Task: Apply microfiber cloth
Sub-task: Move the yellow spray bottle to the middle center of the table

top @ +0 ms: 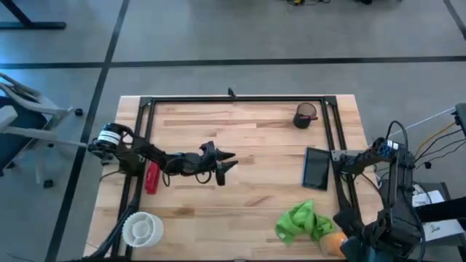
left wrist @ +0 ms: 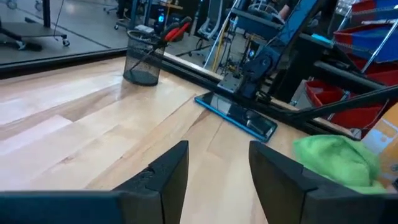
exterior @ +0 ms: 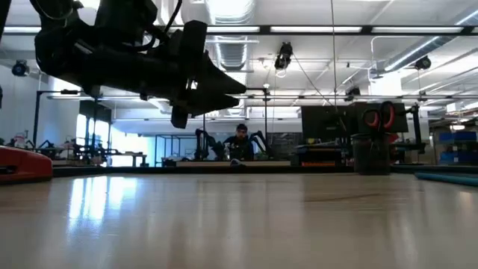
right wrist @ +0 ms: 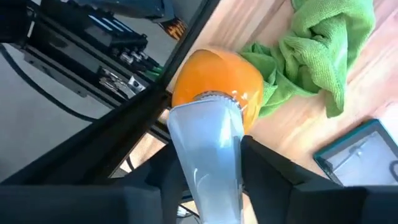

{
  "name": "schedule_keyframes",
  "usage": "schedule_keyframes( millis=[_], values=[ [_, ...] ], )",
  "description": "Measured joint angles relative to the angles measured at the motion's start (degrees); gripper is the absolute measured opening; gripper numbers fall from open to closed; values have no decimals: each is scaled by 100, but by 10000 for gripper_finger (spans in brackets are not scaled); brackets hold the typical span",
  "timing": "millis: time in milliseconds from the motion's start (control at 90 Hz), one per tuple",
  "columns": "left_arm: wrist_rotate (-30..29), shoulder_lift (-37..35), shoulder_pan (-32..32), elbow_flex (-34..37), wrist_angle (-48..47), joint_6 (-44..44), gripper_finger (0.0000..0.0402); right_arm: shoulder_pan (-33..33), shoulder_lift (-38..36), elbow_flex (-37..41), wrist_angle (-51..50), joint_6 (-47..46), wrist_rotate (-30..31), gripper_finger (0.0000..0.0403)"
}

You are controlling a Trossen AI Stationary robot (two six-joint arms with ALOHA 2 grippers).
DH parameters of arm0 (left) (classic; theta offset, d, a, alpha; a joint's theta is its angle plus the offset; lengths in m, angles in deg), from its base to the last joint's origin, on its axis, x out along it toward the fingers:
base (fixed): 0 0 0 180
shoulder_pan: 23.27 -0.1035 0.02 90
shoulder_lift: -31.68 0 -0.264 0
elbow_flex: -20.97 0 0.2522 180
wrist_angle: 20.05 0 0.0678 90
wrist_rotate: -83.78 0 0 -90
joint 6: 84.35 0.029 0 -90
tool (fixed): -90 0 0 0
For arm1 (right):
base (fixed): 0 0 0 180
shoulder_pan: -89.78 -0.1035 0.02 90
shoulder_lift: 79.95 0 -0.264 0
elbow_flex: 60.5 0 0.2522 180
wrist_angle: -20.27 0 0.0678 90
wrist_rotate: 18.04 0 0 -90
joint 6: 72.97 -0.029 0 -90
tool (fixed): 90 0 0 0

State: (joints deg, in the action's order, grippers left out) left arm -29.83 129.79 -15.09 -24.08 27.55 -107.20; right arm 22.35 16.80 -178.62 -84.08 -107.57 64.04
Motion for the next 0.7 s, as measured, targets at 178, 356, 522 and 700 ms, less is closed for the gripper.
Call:
schedule_keyframes(
  millis=[178, 356, 522, 700],
  values=[
    [0, -2, 0, -2, -127, 167, 144, 147, -73, -13, 5, -17, 155, 75],
    [-1, -14, -4, -2, -391, 308, 141, 554, -368, -8, 14, -158, 304, 71],
    [0, -40, -4, -2, -651, 413, 143, 1036, -709, -15, 32, -143, 221, 72],
    [0, -107, -6, -2, -930, 628, 140, 1697, -1141, -26, 49, 176, 423, 66]
  ],
)
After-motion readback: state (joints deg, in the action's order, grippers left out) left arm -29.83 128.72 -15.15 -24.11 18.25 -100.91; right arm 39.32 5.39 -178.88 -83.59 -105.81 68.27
